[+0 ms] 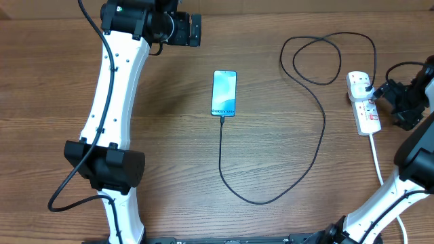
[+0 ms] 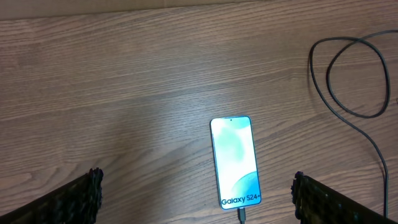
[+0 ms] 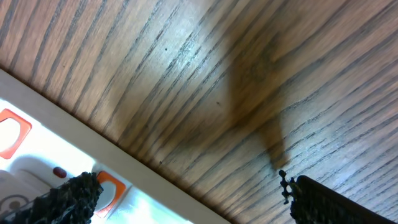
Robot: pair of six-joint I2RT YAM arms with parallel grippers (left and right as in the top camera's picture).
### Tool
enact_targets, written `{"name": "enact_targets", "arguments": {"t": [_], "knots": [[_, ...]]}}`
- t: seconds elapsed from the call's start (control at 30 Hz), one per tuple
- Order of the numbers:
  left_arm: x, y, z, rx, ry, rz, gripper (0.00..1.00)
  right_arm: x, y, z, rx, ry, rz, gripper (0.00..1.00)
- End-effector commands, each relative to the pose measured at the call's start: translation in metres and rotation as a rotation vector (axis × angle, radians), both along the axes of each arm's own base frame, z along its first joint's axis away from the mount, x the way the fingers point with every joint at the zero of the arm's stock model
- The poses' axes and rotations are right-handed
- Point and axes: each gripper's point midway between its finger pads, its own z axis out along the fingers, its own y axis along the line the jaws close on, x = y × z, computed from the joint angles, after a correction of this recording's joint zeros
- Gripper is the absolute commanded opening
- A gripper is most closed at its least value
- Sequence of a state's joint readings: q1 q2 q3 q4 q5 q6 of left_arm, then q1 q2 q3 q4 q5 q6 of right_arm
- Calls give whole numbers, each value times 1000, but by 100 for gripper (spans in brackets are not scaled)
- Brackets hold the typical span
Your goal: Plug charger to phone and switch on socket
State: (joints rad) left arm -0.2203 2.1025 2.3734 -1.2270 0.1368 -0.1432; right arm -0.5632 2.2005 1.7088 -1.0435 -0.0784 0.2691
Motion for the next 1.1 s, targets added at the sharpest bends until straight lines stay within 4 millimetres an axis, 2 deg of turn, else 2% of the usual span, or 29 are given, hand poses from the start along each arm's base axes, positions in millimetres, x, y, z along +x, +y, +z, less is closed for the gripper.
{"name": "enact_targets", "arguments": {"t": [0.0,0.3,0.4,0.47,0.53,0.57,0.67,0.73,0.8,0.9,0.93,1.07], "knots": [[2,5,-3,11,4,16,100,-4,25,-19,94,39,65,100],[2,5,-3,11,4,17,100,-5,25,-18,96,42,62,100],[2,5,-3,11,4,16,100,-7,18,-7,78,45,9,100],[2,5,-3,11,4,17,100,-12,3,26,28,15,-73,100],[2,5,-3,11,4,17,100,-15,-3,48,7,-22,-106,100],[2,5,-3,11,4,16,100,-18,-6,72,-18,-63,-120,100],[2,5,-3,11,4,17,100,-29,-4,121,-60,-132,-130,100],[2,5,-3,11,4,16,100,-39,3,148,-77,-165,-141,100],[2,5,-3,11,4,16,100,-51,19,175,-81,-191,-133,100],[2,5,-3,11,4,17,100,-71,57,208,-86,-218,-75,100],[2,5,-3,11,4,17,100,-74,67,213,-89,-228,-54,100],[2,5,-3,11,4,17,100,-90,128,238,-127,-310,101,100]]}}
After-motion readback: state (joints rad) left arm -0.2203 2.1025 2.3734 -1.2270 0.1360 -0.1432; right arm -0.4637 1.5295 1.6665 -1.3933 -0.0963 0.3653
